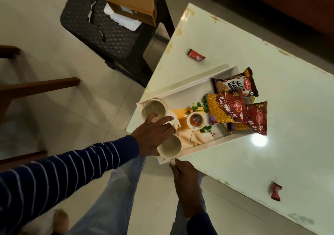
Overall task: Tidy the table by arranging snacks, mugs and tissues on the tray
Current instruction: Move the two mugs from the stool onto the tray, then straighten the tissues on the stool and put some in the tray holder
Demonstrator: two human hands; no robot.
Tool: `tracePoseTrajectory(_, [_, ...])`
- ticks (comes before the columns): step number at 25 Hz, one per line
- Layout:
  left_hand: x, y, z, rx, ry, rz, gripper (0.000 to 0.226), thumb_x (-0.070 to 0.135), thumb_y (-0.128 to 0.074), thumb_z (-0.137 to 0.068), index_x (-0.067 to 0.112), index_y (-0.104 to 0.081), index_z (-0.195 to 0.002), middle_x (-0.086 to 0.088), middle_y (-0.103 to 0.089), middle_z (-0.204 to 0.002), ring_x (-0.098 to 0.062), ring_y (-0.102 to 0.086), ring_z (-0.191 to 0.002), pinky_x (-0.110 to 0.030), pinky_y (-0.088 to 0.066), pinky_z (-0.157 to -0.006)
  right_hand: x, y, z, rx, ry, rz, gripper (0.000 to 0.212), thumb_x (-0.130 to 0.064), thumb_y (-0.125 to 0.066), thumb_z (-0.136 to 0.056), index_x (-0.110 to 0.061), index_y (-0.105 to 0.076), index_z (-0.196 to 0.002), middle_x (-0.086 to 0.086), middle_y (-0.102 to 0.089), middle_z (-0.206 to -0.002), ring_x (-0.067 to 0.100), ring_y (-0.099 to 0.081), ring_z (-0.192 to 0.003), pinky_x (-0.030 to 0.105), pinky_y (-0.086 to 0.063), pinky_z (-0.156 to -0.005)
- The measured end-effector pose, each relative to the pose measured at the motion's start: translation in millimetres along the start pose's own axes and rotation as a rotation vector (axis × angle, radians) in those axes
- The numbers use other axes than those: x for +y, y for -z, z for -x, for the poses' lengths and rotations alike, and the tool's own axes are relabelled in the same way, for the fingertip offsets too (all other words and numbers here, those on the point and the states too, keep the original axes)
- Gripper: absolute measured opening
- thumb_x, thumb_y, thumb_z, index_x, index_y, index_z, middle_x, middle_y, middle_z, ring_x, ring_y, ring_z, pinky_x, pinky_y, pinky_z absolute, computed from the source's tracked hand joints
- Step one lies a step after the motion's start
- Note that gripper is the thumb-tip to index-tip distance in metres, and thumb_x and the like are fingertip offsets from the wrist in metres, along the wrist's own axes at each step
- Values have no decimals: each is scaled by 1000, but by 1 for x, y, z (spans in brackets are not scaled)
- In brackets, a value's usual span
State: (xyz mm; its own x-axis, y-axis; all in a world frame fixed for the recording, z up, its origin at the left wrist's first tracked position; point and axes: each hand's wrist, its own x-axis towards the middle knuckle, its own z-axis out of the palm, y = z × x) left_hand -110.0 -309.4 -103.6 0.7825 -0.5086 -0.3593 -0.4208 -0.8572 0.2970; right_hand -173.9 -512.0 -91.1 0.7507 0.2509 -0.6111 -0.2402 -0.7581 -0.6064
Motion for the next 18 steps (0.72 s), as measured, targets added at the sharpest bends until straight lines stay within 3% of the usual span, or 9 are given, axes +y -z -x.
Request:
tracePoseTrajectory(3, [0,-3,2,10,3,-35,82,59,-83,-51,24,-52,-119,5,-65,-120,-26,-49,-132,-56,-33,-99,4,-2,-6,-25,-28,52,4,-18,-71,-91,-17,-75,-91,-12,-65,-82,-13,-47,-68,-1,-34,-71])
tracePoseTrajectory(4, [0,-2,3,-5,6,-55,87,64,-81,-51,25,-52,-124,6,-63,-125,-25,-49,-133,-60,-37,-99,4,-2,-9,-56,-46,69,10,-21,-74,-89,-17,-75,-98,-8,-70,-85,-11,-48,-68,0,-33,-68])
tracePoseTrajectory(7, [-5,2,12,-45,-14,-68,109,83,-69,-52,27,-45,-142,6,-52,-144,-23,-46,-136,-61,-41,-98,6,9,-14,-159,-152,56,71,-43,-85,-72,-24,-58,-135,-2,-73,-112,-3,-62,-77,-4,-36,-69])
tracePoseTrajectory(9, [-11,12,22,-41,-22,-60,122,94,-57,-48,27,-38,-148,7,-46,-150,-21,-45,-137,-57,-42,-99,-2,23,-14,-82,-257,94,95,-52,-90,-58,-23,-52,-140,0,-69,-126,9,-69,-100,4,-41,-82])
tracePoseTrajectory(10, [-16,18,26,-9,-26,-48,125,98,-50,-47,27,-36,-149,8,-45,-150,-19,-46,-136,-55,-42,-99,-6,31,-14,27,-256,88,94,-47,-94,-52,-19,-59,-135,4,-72,-120,12,-72,-94,6,-43,-80])
tracePoseTrajectory(12, [-30,36,29,110,8,-1,119,100,-41,-52,29,-37,-147,9,-48,-146,-15,-45,-132,-49,-38,-100,-19,50,-23,255,-165,56,71,-31,-98,-50,-14,-74,-115,7,-78,-93,5,-66,-59,-1,-41,-66])
tracePoseTrajectory(14, [-60,55,25,282,107,87,102,91,-50,-60,29,-41,-140,6,-54,-137,-14,-45,-125,-45,-37,-100,-48,70,-47,364,-39,46,43,-30,-90,-68,-13,-77,-105,4,-76,-77,5,-57,-48,-2,-36,-55])
tracePoseTrajectory(16, [-106,76,15,418,261,213,84,76,-60,-70,26,-45,-136,0,-59,-131,-17,-50,-121,-48,-42,-100,-79,87,-87,395,108,64,32,-36,-71,-87,-12,-76,-107,-1,-72,-76,-8,-54,-51,-1,-31,-56])
tracePoseTrajectory(18, [-159,96,-1,556,443,337,67,60,-62,-80,19,-52,-133,-7,-60,-129,-18,-51,-119,-46,-46,-99,-117,95,-135,347,148,-43,37,-39,-60,-93,-14,-71,-118,1,-74,-91,-15,-58,-68,0,-38,-53])
